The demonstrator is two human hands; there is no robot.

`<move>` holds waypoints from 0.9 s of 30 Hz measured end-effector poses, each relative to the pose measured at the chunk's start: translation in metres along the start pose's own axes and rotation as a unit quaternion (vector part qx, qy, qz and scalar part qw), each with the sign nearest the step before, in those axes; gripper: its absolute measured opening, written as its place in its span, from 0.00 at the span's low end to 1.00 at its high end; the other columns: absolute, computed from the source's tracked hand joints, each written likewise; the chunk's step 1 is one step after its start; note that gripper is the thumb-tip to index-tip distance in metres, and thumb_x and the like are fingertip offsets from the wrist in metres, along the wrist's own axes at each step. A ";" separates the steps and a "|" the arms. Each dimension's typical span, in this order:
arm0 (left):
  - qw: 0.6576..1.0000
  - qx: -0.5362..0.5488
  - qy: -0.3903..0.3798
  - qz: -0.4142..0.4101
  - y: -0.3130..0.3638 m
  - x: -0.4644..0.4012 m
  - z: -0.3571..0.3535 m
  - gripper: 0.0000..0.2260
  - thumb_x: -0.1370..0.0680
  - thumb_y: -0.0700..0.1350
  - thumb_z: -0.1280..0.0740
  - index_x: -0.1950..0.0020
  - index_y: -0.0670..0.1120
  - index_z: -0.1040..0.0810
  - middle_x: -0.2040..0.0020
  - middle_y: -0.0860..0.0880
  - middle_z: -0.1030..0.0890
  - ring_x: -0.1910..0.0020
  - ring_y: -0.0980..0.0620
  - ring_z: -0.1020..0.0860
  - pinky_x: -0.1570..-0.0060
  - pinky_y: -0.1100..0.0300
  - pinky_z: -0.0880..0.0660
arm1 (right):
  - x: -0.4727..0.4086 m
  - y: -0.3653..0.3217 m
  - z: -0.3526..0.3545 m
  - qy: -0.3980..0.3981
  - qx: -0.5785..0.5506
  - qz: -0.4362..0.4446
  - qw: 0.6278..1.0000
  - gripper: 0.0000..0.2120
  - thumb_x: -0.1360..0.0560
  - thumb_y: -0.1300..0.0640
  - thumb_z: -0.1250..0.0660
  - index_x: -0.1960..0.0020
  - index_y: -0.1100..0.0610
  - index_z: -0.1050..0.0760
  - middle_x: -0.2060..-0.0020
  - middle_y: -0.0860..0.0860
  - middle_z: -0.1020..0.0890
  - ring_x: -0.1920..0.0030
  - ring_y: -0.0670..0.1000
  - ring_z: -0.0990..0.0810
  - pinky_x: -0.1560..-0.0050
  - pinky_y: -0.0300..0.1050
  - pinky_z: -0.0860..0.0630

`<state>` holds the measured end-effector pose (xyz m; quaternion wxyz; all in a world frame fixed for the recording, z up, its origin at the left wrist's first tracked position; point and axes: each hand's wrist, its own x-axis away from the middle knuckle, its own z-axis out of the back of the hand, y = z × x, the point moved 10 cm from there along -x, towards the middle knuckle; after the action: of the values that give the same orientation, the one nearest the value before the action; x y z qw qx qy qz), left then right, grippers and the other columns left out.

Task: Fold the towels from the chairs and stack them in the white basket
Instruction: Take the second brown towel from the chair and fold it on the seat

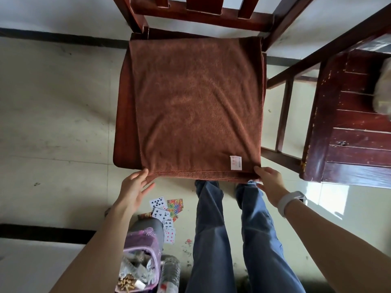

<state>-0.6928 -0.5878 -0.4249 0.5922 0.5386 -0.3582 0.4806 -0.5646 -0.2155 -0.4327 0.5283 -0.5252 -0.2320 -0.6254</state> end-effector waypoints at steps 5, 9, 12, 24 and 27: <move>1.000 0.005 -0.011 0.003 0.000 0.006 0.001 0.09 0.22 0.36 0.38 0.43 0.36 0.28 0.53 0.41 0.21 0.54 0.48 0.23 0.44 0.53 0.28 | 0.011 -0.012 0.017 0.032 0.020 0.050 0.998 0.11 0.24 0.61 0.37 0.66 0.58 0.26 0.70 0.55 0.25 0.67 0.52 0.27 0.63 0.41 0.30; 1.000 0.018 -0.010 -0.001 0.009 0.019 0.011 0.03 0.24 0.34 0.38 0.55 0.38 0.24 0.60 0.44 0.19 0.58 0.51 0.23 0.57 0.61 0.23 | 0.019 -0.021 0.031 0.031 -0.002 0.055 0.998 0.11 0.25 0.64 0.38 0.65 0.60 0.26 0.68 0.57 0.25 0.67 0.52 0.28 0.63 0.41 0.29; 0.999 0.045 -0.019 -0.009 0.014 0.028 0.018 0.05 0.24 0.33 0.38 0.57 0.39 0.25 0.66 0.47 0.17 0.57 0.51 0.22 0.55 0.60 0.24 | 0.025 -0.026 0.035 0.015 -0.055 0.042 0.997 0.11 0.25 0.67 0.39 0.65 0.62 0.26 0.67 0.58 0.24 0.70 0.50 0.23 0.68 0.33 0.24; 0.992 0.110 -0.049 0.046 -0.005 0.032 0.019 0.05 0.25 0.29 0.40 0.57 0.35 0.25 0.66 0.44 0.16 0.66 0.52 0.17 0.65 0.63 0.20 | 0.015 -0.004 0.037 0.012 -0.150 -0.030 0.988 0.09 0.28 0.73 0.38 0.66 0.66 0.27 0.58 0.62 0.24 0.55 0.55 0.24 0.53 0.39 0.22; 0.991 0.116 -0.044 0.050 -0.006 0.034 0.020 0.06 0.25 0.28 0.40 0.58 0.36 0.25 0.68 0.45 0.16 0.67 0.53 0.17 0.65 0.64 0.20 | 0.017 -0.003 0.038 0.022 -0.174 -0.041 0.984 0.09 0.27 0.72 0.39 0.65 0.67 0.27 0.61 0.61 0.23 0.58 0.54 0.22 0.62 0.35 0.20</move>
<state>-0.6760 -0.6012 -0.3912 0.4850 0.6054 -0.3519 0.5238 -0.5500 -0.1899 -0.4037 0.4077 -0.5857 -0.1293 -0.6885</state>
